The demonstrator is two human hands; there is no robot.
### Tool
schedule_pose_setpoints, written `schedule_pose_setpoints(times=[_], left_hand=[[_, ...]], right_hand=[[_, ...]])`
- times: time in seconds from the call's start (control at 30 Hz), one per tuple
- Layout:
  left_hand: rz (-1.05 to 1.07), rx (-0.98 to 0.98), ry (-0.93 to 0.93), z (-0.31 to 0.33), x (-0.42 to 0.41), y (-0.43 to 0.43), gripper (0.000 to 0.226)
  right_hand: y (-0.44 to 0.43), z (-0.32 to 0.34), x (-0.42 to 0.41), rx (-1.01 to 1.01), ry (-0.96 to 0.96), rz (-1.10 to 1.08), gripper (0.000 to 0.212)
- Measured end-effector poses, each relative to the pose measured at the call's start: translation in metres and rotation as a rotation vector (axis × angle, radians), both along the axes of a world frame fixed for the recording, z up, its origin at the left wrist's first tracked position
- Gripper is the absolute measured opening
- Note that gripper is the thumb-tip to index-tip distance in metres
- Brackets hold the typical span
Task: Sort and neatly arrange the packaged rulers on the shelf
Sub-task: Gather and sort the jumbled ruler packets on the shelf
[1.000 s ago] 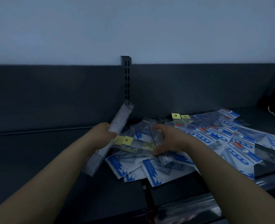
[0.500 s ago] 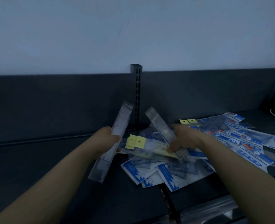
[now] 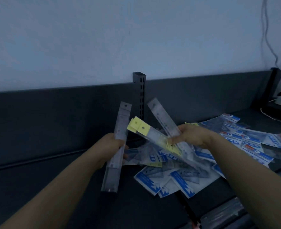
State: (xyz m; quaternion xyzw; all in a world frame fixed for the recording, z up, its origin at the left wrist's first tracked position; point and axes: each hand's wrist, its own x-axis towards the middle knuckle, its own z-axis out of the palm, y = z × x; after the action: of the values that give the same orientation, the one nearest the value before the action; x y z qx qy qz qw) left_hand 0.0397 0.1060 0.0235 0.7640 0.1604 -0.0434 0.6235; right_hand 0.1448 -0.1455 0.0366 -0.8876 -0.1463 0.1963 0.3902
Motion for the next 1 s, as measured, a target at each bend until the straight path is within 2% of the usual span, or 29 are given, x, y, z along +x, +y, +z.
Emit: schedule_pose_setpoints(times=[0.13, 0.23, 0.33, 0.5, 0.63, 0.8, 0.93, 1.0], left_hand=[[-0.041, -0.145, 0.026, -0.006, -0.009, -0.008, 0.012], [-0.045, -0.191, -0.020, -0.013, -0.010, -0.019, 0.024], [-0.016, -0.233, -0.043, -0.023, -0.007, -0.027, 0.024], [-0.027, -0.195, -0.019, -0.038, 0.000, -0.039, 0.015], [0.047, -0.278, -0.008, -0.045, 0.001, -0.043, 0.011], [0.202, -0.252, -0.034, -0.048, -0.007, -0.034, 0.014], [0.288, -0.276, -0.032, -0.045, -0.016, -0.037, 0.018], [0.285, -0.326, -0.016, -0.042, -0.021, -0.046, 0.016]], right_hand=[[0.022, 0.000, -0.012, 0.242, -0.039, -0.117, 0.022], [0.037, -0.003, -0.019, 0.295, -0.076, -0.213, 0.021], [0.048, -0.010, -0.027, 0.313, -0.077, -0.311, 0.013], [0.046, -0.032, -0.038, 0.133, -0.105, -0.314, 0.009], [0.036, -0.043, -0.049, 0.054, -0.084, -0.257, 0.028], [0.022, -0.046, -0.054, -0.035, -0.128, -0.233, 0.014], [0.019, -0.045, -0.053, -0.033, -0.112, -0.165, 0.039], [0.020, -0.045, -0.054, -0.023, -0.108, -0.138, 0.040]])
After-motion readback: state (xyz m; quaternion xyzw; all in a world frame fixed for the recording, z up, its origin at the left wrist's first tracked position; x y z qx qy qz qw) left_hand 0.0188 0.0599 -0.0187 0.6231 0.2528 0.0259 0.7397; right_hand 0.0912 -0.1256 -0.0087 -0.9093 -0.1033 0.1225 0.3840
